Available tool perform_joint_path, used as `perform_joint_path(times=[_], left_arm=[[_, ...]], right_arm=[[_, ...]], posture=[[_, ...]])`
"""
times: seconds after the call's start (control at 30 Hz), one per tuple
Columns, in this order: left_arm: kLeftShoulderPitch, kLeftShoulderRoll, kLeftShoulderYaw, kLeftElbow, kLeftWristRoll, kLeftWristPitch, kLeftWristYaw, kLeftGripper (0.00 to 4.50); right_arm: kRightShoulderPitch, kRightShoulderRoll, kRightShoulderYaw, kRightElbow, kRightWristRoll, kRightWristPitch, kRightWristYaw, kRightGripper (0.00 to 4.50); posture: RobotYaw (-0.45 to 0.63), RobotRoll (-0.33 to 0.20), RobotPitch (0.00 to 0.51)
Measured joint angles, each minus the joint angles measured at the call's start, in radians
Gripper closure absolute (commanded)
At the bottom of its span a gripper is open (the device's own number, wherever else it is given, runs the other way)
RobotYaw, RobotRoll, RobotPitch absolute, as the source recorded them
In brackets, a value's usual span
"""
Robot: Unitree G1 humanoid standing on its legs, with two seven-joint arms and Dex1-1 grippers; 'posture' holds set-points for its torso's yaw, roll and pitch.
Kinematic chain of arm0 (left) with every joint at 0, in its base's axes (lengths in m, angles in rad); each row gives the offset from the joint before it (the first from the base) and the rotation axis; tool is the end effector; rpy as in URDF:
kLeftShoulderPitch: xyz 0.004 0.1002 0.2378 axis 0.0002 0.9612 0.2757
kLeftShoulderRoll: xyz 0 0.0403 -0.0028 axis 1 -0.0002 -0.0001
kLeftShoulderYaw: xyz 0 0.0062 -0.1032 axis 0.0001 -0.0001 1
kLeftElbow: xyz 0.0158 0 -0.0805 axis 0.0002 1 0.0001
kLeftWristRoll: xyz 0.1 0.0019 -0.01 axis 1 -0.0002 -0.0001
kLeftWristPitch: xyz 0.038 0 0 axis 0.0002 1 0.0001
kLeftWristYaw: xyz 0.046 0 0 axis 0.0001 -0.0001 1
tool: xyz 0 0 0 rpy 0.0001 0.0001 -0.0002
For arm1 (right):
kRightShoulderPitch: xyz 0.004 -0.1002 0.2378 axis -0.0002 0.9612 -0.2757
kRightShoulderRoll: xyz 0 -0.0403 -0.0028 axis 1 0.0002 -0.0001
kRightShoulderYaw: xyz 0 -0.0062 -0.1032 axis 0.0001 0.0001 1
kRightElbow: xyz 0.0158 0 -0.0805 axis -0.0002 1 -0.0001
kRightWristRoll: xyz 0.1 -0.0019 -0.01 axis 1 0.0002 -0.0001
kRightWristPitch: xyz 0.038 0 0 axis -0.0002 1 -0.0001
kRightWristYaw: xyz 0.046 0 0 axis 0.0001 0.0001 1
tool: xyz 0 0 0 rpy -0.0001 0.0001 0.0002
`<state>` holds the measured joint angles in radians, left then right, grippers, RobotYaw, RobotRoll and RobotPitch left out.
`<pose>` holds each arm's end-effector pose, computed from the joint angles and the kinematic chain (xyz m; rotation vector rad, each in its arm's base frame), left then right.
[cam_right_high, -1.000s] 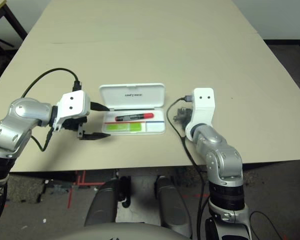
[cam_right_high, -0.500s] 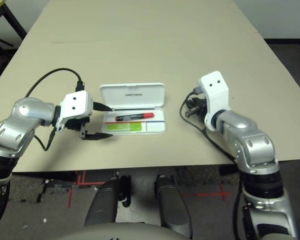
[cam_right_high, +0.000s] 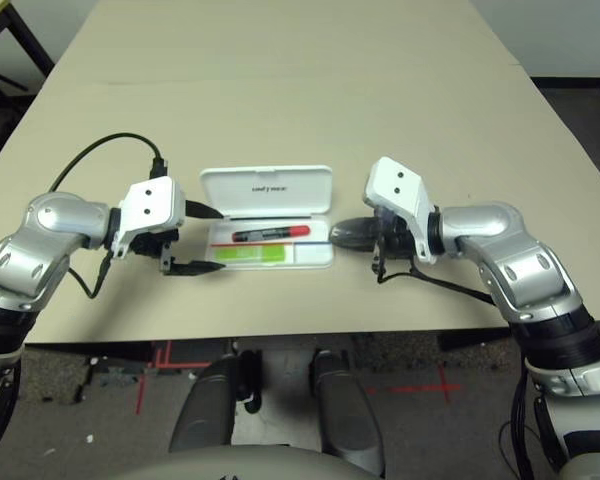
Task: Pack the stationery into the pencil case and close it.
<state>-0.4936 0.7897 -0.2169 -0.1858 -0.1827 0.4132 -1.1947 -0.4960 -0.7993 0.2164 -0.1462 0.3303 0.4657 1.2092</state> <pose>0.2630 0.2089 0.1922 0.6956 0.2579 -1.2762 0.2660 -0.2143 0.1859 -0.5219 0.2913 1.3346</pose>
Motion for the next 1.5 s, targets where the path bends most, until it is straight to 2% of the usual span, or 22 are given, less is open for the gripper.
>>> perform_joint_path(times=[0.37,0.5,0.73,0.77,1.07,1.27,1.5], left_arm=[[0.002,0.001,0.002,-0.001,0.000,0.000,0.010,0.00],[0.008,0.004,0.002,-0.002,0.000,0.000,0.012,0.00],[0.017,0.007,0.002,-0.005,0.000,0.000,0.013,0.00],[0.017,0.007,0.002,-0.005,0.000,0.000,0.014,0.00],[0.016,0.007,0.002,-0.005,0.000,0.000,0.019,0.00],[0.015,0.006,0.002,-0.004,0.000,0.000,0.019,0.00],[0.013,0.003,0.001,0.004,0.000,-0.010,0.019,0.00]], right_arm=[[-0.089,0.099,0.064,0.184,-0.092,-0.136,0.067,4.13],[-0.089,0.137,0.084,0.195,-0.111,-0.149,0.067,4.13],[-0.089,0.150,0.084,0.197,-0.127,-0.150,0.066,4.13],[-0.089,0.150,0.084,0.197,-0.129,-0.152,0.066,3.37],[-0.089,0.144,0.070,0.195,-0.110,-0.151,0.081,0.08],[-0.076,0.128,-0.029,0.179,-0.013,-0.135,0.106,0.01],[0.038,0.100,-0.147,0.105,0.061,-0.120,0.072,0.01]], posture=[[-0.01,0.000,0.176],[-0.01,0.000,0.177],[-0.01,0.000,0.177],[-0.01,0.000,0.177],[-0.02,0.000,0.176],[-0.03,0.000,0.177],[-0.05,0.000,0.172]])
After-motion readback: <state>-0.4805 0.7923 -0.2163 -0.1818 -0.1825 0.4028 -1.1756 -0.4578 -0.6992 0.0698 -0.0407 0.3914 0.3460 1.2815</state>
